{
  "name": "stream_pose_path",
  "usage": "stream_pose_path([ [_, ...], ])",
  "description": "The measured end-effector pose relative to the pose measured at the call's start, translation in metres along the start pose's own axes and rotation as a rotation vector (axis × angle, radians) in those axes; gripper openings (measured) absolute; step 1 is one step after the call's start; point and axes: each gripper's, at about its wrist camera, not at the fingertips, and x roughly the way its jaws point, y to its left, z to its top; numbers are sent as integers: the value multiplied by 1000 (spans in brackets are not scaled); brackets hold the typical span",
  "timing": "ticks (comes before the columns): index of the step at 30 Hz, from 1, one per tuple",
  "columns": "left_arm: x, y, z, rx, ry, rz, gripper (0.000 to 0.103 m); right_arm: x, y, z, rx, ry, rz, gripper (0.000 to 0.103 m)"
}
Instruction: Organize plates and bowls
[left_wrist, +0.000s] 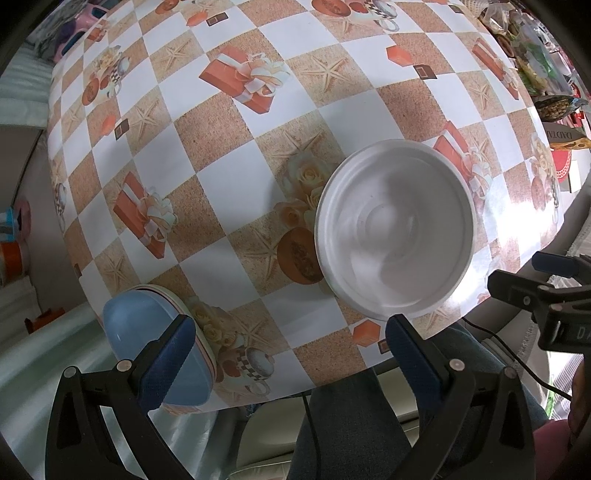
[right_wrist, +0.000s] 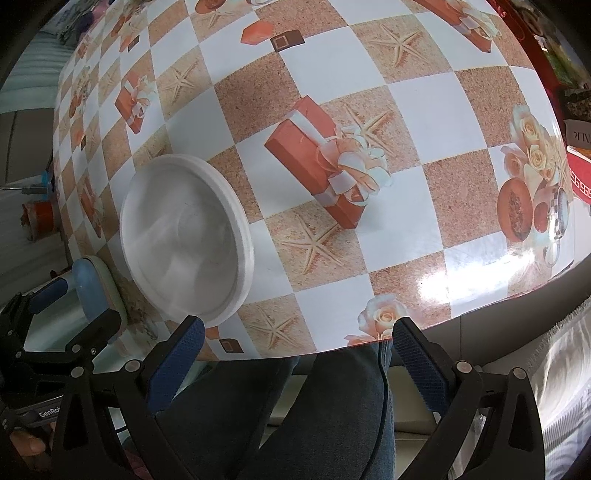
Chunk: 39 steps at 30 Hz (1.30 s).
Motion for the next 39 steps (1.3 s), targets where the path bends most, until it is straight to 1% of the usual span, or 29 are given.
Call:
stream_pose_path([
  [11, 0, 0, -1, 2, 0, -1, 103, 0, -1, -1, 1, 0, -2, 103],
  [26, 6, -1, -7, -28, -2, -26, 103, 9, -1, -8, -10, 21, -28, 103],
  [31, 5, 4, -7, -59, -35, -33, 103, 13, 4, -9, -22, 26, -44, 103],
  [35, 4, 9, -3, -91, -68, -42, 103, 14, 8, -7, -38, 4, -55, 103],
  [39, 16, 14, 1, -146, -65, -70, 103, 16, 13, 0, -53, -17, -64, 103],
])
